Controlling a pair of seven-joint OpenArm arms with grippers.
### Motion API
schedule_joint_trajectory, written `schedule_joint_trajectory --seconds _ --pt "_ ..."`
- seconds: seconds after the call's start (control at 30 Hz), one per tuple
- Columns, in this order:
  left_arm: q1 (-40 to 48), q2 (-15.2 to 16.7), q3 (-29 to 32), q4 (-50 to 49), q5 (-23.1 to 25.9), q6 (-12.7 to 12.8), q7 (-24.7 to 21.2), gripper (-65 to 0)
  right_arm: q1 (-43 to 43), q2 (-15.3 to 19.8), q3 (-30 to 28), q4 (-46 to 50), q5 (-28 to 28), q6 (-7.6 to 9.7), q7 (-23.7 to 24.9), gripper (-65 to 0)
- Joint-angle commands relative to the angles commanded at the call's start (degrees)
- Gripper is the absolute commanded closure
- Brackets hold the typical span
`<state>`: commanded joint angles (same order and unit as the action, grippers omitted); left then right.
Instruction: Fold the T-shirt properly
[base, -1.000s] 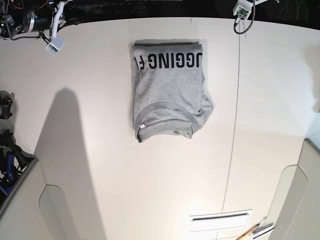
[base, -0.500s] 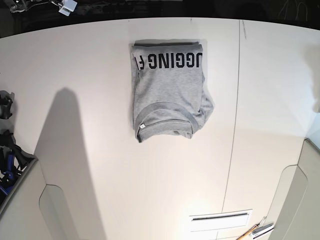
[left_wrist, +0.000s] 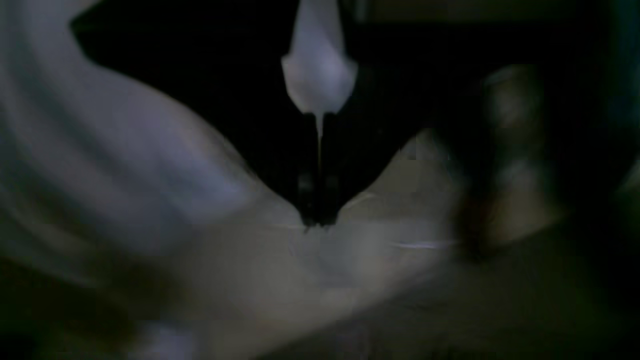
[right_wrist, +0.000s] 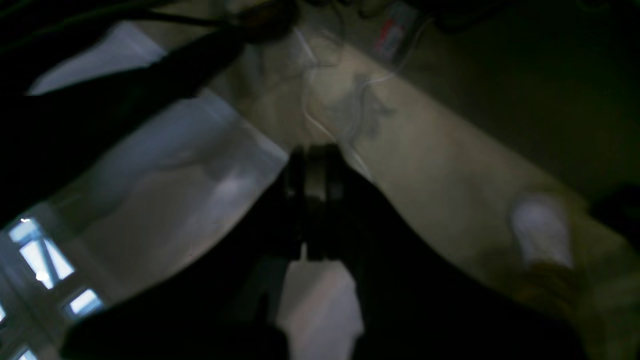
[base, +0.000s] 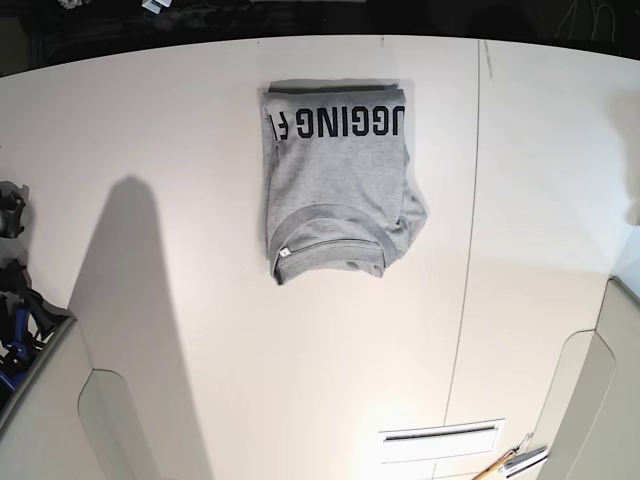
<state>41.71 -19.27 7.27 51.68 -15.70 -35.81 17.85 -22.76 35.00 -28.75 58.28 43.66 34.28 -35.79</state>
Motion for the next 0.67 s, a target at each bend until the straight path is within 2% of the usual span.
schedule_joint_trajectory --seconds 0.07,0.13,0.2,0.37,0.53,0.67 --pt "-3.2 0.9 2.2 -4.4 0.0 4.3 0.6 -1.3 2.6 -2.6 -0.4 -4.4 -1.8 0.02 0.0 0.0" --pt "-6.1 1.7 3.7 -7.5 0.0 6.5 0.6 -1.3 4.7 -5.0 -0.4 -8.7 -3.1 0.0 0.0 0.0" --pt "-8.8 2.4 5.0 -9.2 -0.2 7.0 0.7 -1.3 6.4 -7.3 -0.4 -12.5 -5.1 0.0 0.1 0.0" --pt "-14.3 4.1 6.3 -10.2 -4.9 7.1 1.6 -1.3 9.9 -11.0 -0.4 -17.4 -9.6 -0.02 0.2 0.0" --pt "-17.4 4.3 6.3 -10.2 -6.4 7.1 1.7 -1.3 11.2 -11.3 -0.4 -17.4 -14.4 -0.04 0.2 0.0" --pt "-18.1 4.2 6.3 -10.2 -6.4 8.4 1.6 -1.3 12.2 -11.3 -0.4 -17.3 -14.7 -0.11 0.6 0.0"
